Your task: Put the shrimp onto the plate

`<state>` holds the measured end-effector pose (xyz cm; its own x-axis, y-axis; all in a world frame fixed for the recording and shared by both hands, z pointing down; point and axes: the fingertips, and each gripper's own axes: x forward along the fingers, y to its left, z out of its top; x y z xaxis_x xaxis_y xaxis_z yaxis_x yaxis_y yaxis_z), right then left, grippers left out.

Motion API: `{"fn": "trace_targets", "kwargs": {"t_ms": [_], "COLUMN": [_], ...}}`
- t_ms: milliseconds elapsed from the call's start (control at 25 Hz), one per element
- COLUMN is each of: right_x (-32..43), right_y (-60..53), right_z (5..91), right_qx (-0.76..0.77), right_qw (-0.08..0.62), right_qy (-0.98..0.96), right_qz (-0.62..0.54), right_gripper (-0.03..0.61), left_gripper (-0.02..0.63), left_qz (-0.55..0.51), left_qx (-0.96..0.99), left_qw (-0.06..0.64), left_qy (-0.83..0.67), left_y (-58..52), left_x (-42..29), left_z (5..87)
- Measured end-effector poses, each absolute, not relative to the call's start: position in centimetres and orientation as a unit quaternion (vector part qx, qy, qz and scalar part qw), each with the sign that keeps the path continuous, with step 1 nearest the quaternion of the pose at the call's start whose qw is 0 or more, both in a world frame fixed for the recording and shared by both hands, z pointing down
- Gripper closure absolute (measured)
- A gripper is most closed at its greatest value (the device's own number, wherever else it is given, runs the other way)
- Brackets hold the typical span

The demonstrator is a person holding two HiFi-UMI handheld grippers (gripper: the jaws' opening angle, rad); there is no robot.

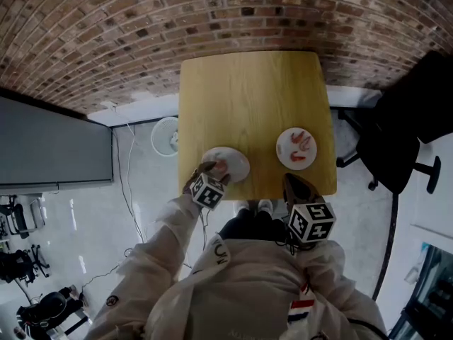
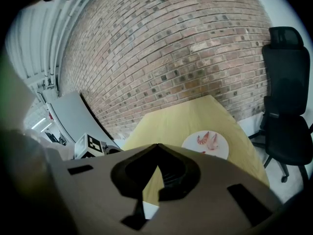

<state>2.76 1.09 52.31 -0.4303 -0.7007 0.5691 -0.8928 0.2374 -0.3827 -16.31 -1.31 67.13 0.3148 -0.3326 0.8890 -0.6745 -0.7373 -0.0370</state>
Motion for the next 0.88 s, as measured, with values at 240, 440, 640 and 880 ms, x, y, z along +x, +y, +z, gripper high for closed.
{"fn": "trace_targets", "kwargs": {"t_ms": [240, 440, 640, 880], "right_x": [3.1, 3.3, 3.5, 3.7], "right_y": [0.9, 1.0, 1.0, 1.2], "right_z": [52.8, 53.0, 53.2, 53.3], "right_qx": [0.517, 0.520, 0.521, 0.524], "right_qw": [0.142, 0.142, 0.143, 0.141], "right_qy": [-0.770, -0.767, -0.764, -0.762], "right_qz": [0.345, 0.348, 0.351, 0.353], "right_gripper": [0.555, 0.555, 0.555, 0.555], "left_gripper": [0.385, 0.385, 0.385, 0.387], "left_qz": [0.509, 0.540, 0.551, 0.570], "left_qx": [0.797, 0.797, 0.798, 0.794], "left_qw": [0.159, 0.130, 0.125, 0.139], "left_qy": [-0.284, -0.237, -0.210, -0.161], "left_y": [-1.6, -1.2, -1.2, -0.7], "left_x": [-16.1, -16.2, -16.0, -15.8], "left_z": [67.4, 68.0, 68.3, 68.3]}}
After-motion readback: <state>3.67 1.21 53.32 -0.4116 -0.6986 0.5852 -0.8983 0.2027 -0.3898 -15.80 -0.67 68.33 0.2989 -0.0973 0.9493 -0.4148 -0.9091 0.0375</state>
